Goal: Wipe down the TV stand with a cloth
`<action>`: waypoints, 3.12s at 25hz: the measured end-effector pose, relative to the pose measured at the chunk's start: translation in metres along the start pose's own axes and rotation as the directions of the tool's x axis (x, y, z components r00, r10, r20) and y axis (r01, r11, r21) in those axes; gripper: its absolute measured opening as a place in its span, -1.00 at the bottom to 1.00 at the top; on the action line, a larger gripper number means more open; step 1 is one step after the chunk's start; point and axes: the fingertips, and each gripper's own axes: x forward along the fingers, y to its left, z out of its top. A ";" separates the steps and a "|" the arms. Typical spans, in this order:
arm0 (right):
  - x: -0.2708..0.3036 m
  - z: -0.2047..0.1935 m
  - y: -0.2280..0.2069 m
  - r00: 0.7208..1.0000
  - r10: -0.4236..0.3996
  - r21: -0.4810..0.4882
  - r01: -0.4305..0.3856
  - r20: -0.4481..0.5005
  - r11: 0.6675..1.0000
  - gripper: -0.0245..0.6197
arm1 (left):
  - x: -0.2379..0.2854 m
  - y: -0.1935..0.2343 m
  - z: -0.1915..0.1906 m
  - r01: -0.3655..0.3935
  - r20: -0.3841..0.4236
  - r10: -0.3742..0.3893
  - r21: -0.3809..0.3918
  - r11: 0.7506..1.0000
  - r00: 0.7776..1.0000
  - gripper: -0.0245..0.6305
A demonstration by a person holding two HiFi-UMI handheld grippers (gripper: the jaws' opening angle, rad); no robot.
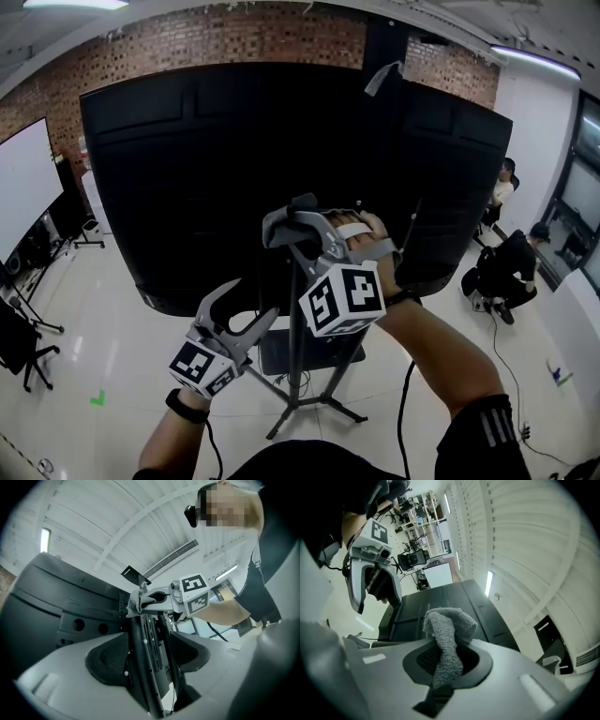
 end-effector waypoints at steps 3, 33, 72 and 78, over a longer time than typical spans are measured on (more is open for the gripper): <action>-0.004 -0.013 -0.018 1.000 -0.013 0.021 0.013 0.012 1.000 -0.81 | 0.009 -0.005 0.007 -0.005 0.010 0.005 0.011 1.000 1.000 0.00; 0.001 -0.092 0.070 0.975 0.220 0.120 -0.219 0.010 0.968 -0.81 | 0.042 -0.027 -0.026 -0.080 -0.054 0.079 -0.002 0.997 0.995 0.00; 0.006 -0.105 0.260 0.862 0.459 0.619 -0.485 0.217 0.618 -0.81 | -0.002 -0.027 -0.162 0.004 -0.227 -0.059 -0.236 0.972 0.972 0.00; 0.009 -0.112 0.295 0.859 0.480 0.621 -0.476 0.177 0.623 -0.81 | -0.008 -0.026 -0.202 0.021 -0.272 -0.097 -0.269 0.963 0.957 0.00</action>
